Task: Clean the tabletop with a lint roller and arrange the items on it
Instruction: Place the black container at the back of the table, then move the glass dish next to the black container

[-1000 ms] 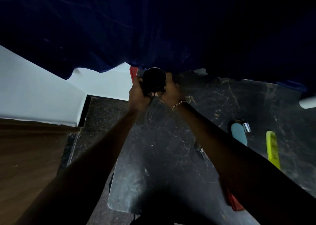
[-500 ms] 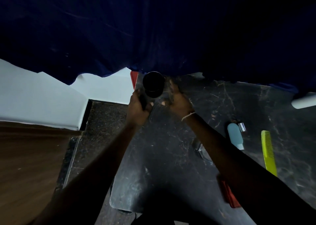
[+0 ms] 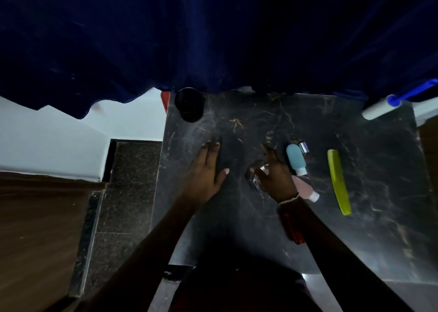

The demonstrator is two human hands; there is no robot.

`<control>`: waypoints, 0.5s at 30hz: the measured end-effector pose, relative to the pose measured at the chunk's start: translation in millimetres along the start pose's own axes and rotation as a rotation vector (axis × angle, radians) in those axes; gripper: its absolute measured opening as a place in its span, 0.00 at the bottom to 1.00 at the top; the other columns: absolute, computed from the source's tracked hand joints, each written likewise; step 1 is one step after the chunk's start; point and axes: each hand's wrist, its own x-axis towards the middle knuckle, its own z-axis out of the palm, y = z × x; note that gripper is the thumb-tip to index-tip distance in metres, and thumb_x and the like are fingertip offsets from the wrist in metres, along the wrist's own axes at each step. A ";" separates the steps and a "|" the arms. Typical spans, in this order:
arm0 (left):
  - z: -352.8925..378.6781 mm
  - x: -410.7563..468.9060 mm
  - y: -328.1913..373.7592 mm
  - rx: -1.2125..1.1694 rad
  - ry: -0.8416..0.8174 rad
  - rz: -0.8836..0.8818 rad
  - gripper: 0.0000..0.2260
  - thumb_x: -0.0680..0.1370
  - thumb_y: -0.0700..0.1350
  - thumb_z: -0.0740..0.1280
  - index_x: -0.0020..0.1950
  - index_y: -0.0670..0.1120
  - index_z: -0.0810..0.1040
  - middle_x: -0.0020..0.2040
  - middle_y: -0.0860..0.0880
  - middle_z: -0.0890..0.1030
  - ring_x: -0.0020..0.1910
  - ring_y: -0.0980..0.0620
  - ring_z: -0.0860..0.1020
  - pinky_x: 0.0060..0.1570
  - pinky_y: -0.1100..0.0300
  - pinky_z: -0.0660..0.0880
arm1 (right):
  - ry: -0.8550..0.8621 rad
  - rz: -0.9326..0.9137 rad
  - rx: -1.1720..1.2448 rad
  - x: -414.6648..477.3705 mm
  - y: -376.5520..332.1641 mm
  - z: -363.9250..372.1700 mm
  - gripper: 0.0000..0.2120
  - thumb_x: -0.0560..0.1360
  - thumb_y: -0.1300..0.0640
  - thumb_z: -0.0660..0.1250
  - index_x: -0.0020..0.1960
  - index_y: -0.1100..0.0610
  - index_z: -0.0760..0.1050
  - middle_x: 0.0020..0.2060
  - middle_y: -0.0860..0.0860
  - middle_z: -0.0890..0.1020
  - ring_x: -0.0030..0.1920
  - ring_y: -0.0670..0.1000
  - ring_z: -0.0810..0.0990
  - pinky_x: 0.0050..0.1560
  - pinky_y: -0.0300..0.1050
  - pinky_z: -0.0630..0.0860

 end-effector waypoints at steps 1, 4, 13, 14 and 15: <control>6.6 -2.4 7.6 0.032 0.001 0.031 0.36 0.81 0.64 0.57 0.83 0.49 0.52 0.83 0.45 0.56 0.81 0.45 0.59 0.77 0.44 0.64 | 0.001 0.030 -0.015 -8.3 6.9 -4.2 0.37 0.71 0.60 0.73 0.77 0.58 0.62 0.70 0.57 0.73 0.54 0.56 0.83 0.58 0.46 0.78; 25.7 -6.4 30.1 0.080 -0.011 0.087 0.35 0.80 0.64 0.57 0.82 0.48 0.56 0.81 0.44 0.60 0.78 0.44 0.64 0.74 0.46 0.68 | -0.021 0.133 -0.070 -24.3 24.4 -17.2 0.36 0.72 0.60 0.73 0.77 0.59 0.63 0.71 0.59 0.72 0.64 0.61 0.78 0.63 0.49 0.74; 65.7 5.1 89.9 -0.146 -0.164 -0.193 0.27 0.80 0.54 0.68 0.76 0.45 0.69 0.67 0.39 0.77 0.62 0.39 0.79 0.62 0.47 0.78 | -0.132 0.243 -0.163 -30.1 48.5 -36.9 0.22 0.76 0.55 0.68 0.69 0.56 0.73 0.63 0.58 0.78 0.63 0.61 0.77 0.62 0.55 0.75; 68.4 8.2 96.4 -0.150 -0.174 -0.242 0.24 0.79 0.52 0.69 0.73 0.44 0.72 0.63 0.39 0.80 0.60 0.39 0.80 0.60 0.48 0.78 | -0.146 0.215 -0.222 -26.8 50.1 -37.8 0.21 0.76 0.55 0.67 0.67 0.56 0.74 0.61 0.57 0.79 0.62 0.61 0.77 0.62 0.55 0.75; 70.8 10.8 102.3 -0.151 -0.176 -0.280 0.20 0.79 0.50 0.69 0.68 0.42 0.76 0.60 0.39 0.83 0.59 0.39 0.81 0.59 0.49 0.77 | -0.160 0.194 -0.285 -23.1 51.5 -37.9 0.19 0.76 0.54 0.66 0.66 0.55 0.75 0.60 0.56 0.79 0.62 0.60 0.77 0.61 0.56 0.75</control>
